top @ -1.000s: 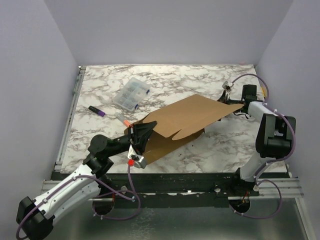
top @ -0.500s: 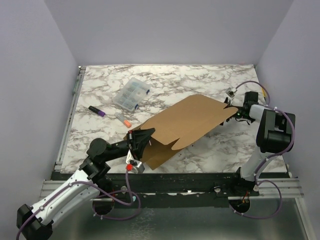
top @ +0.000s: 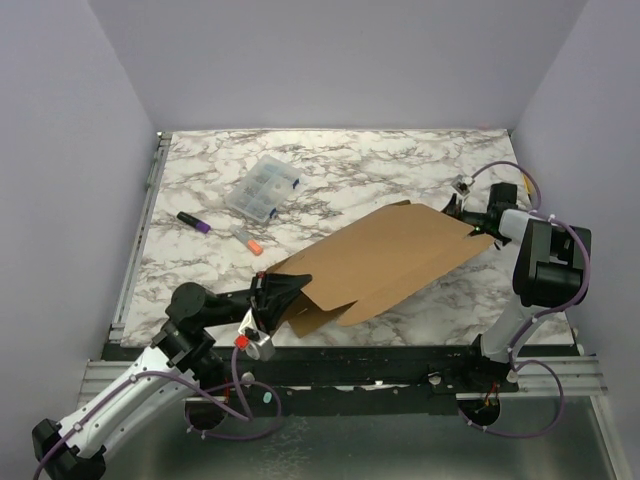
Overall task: Fold the paper box
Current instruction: Fold the paper box at the center of the board.
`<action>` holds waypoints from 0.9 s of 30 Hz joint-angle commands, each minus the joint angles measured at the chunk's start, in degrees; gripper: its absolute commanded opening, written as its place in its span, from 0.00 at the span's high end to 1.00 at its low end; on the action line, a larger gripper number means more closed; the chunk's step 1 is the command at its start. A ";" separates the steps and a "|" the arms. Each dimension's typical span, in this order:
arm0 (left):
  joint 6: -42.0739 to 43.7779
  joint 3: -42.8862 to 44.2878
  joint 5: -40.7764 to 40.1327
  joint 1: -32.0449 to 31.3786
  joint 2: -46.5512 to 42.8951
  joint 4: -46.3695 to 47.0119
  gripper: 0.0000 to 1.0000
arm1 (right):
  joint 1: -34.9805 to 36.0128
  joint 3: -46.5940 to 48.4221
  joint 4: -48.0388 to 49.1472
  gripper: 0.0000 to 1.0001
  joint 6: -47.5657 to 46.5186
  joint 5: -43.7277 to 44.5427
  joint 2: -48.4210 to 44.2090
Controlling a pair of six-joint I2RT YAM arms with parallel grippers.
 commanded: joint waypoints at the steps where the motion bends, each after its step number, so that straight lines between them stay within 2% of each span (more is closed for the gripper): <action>1: -3.11 1.87 4.50 -0.36 -2.72 -6.68 1.00 | -0.50 -1.95 0.38 0.05 -2.99 -4.14 -1.81; 3: -2.73 2.40 4.94 -0.35 -3.56 -9.94 1.00 | -2.10 -4.16 1.76 0.04 -5.95 -8.63 -3.29; 6: -3.07 1.74 4.38 -0.36 -5.68 -11.45 1.00 | -3.60 -7.50 6.01 0.01 -7.51 -8.12 -5.18; 9: -3.71 1.43 4.83 -0.33 -6.31 -12.29 1.00 | -3.66 -7.57 4.42 0.00 -13.05 -7.24 -5.10; 11: -3.97 1.51 5.42 -0.36 -6.20 -12.50 1.00 | -3.64 -6.96 3.98 0.00 -14.86 -9.83 -4.86; 16: -4.07 2.61 6.95 -0.34 -5.70 -14.50 1.00 | -3.80 -5.88 5.42 0.00 -12.42 -12.84 -3.80; 22: -3.49 3.72 8.96 -0.56 -4.35 -16.66 1.00 | -3.84 -4.00 6.83 0.03 -2.00 -7.84 -3.82; 27: -3.87 4.62 10.10 -0.61 -3.83 -17.59 1.00 | -3.83 -7.87 9.96 0.03 -3.36 -2.45 -7.15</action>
